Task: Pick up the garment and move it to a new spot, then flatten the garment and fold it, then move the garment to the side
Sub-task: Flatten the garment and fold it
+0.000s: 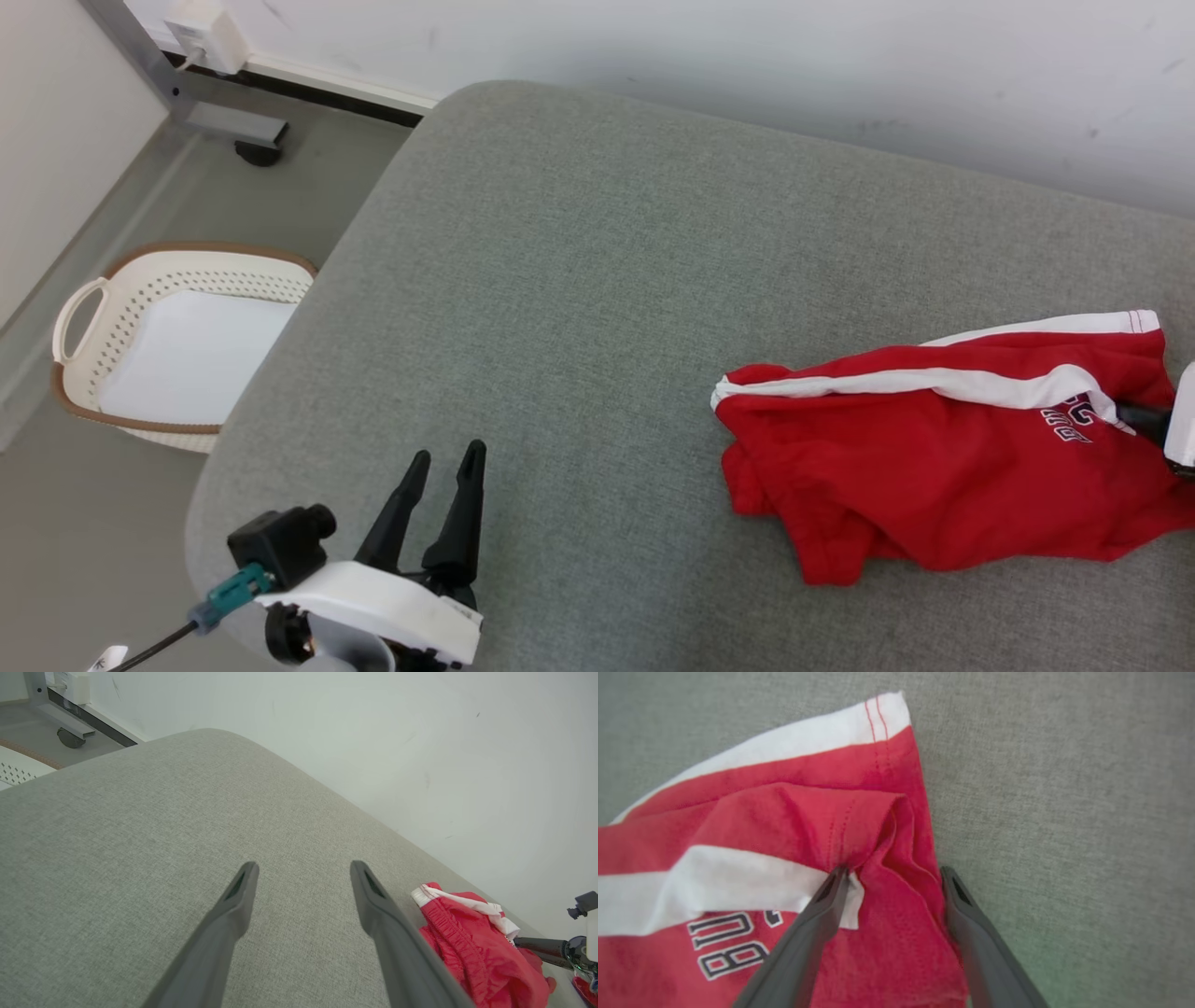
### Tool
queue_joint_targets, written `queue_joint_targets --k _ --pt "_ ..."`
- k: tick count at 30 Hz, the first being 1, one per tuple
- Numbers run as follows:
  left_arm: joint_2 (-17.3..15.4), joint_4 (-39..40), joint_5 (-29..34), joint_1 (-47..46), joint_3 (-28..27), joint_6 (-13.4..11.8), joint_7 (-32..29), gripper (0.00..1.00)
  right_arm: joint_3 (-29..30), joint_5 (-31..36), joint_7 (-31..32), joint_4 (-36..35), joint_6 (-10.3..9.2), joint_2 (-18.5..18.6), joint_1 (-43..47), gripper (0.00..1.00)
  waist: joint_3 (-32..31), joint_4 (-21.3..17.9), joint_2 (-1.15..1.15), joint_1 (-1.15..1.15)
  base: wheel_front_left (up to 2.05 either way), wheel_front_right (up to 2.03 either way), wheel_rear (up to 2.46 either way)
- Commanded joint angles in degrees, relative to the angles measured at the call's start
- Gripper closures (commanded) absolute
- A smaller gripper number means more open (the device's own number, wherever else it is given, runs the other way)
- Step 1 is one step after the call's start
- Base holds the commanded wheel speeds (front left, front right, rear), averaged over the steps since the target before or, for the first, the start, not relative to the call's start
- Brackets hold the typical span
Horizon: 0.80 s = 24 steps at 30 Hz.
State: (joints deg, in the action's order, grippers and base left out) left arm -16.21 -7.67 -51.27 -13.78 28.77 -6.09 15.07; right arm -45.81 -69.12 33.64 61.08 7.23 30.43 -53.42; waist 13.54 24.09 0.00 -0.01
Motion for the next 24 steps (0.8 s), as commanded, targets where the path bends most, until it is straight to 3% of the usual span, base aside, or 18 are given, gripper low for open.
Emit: queue_joint_targets --k 1,4,6,7,8,10,11,12,13,24 --pt "0.15 -0.35 0.41 0.26 -0.06 -0.04 0.07 0.00 -2.26 -0.57 3.20 -0.68 0.46 -3.33 4.27 0.00 -0.12 -0.04 0.00 0.01 0.00 0.00 0.00" --pt "0.36 -0.72 0.16 0.45 0.01 0.17 0.07 0.00 -2.90 -0.86 4.61 -1.81 0.51 -3.38 4.25 0.00 -0.31 -0.05 0.00 0.01 0.00 0.00 0.00" --pt "0.61 -0.98 -0.04 0.29 0.12 0.38 0.07 0.00 -3.10 -0.91 5.21 -1.59 0.51 -3.28 3.97 0.15 -0.39 0.07 0.00 0.01 0.00 0.00 0.00" --pt "0.72 -1.08 -0.06 0.09 0.17 0.41 0.07 0.00 -3.13 -0.85 5.28 -1.41 0.51 -3.14 3.68 0.24 -0.31 0.16 0.00 0.01 0.00 0.00 0.00" --pt "0.89 -1.19 -0.16 -0.11 0.20 0.61 0.07 0.00 -3.10 -0.86 5.33 -1.23 0.51 -3.03 3.42 0.42 -0.26 0.22 0.00 0.01 0.00 0.00 0.00" --pt "1.10 -1.47 -0.29 -0.42 0.20 0.72 0.07 0.00 -3.22 -0.74 5.52 -1.20 0.50 -2.88 2.63 0.61 -0.37 0.28 0.00 0.01 0.00 0.00 0.00" --pt "1.17 -1.64 -0.32 -0.47 0.18 0.81 0.07 0.00 -3.21 -0.52 5.13 -1.49 0.50 -2.76 2.17 0.80 -0.47 0.27 0.00 0.01 0.00 0.00 0.00" --pt "1.17 -1.64 -0.32 -0.47 0.18 0.81 0.07 0.00 -3.21 -0.52 5.13 -1.49 0.50 -2.76 2.17 0.80 -0.47 0.27 0.00 0.01 0.00 0.00 0.00" --pt "1.24 -1.84 -0.37 -0.44 0.17 0.81 0.07 0.00 -3.11 -0.53 4.57 -1.73 0.50 -2.68 1.82 1.00 -0.65 0.20 0.00 0.01 0.00 0.00 0.00" --pt "1.02 -2.97 -0.66 1.28 0.27 0.65 -0.11 0.00 -1.84 -1.84 -0.95 -2.57 0.29 -1.21 2.14 1.00 -5.13 -2.87 0.00 0.01 0.00 0.00 0.00"
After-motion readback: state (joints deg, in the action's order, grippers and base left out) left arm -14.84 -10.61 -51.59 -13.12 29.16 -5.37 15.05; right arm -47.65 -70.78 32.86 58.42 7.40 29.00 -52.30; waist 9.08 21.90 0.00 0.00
